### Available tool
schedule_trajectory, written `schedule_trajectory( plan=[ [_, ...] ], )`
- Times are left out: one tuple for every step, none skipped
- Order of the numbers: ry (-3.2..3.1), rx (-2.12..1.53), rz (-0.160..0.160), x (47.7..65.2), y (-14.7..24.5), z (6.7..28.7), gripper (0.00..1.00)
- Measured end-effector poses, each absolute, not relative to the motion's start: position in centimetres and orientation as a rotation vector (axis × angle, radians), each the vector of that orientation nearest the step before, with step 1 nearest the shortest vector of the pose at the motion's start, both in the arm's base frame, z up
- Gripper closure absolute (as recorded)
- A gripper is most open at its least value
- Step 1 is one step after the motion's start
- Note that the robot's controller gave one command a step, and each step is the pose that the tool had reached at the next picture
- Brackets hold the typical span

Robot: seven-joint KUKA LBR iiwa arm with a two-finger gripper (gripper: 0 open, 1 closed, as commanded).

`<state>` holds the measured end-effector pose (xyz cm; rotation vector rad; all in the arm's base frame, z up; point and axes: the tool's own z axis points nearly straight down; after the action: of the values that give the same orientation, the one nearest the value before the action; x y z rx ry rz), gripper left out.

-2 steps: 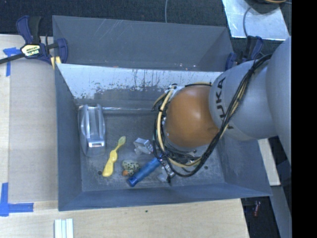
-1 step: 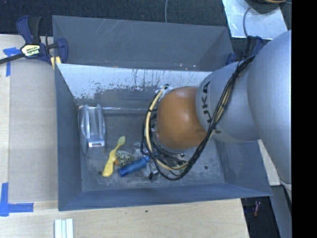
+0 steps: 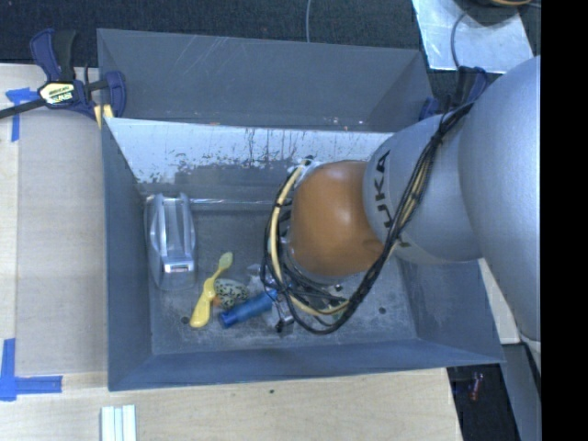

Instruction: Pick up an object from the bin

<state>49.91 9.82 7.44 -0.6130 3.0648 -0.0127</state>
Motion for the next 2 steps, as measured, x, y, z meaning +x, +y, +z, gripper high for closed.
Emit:
schedule_trajectory(
  plan=[
    [3.062, -0.645, -0.013, 50.6, 9.9, 15.7, 1.0],
    [3.069, -0.623, -0.013, 49.3, 10.1, 22.7, 1.0]
  ],
)
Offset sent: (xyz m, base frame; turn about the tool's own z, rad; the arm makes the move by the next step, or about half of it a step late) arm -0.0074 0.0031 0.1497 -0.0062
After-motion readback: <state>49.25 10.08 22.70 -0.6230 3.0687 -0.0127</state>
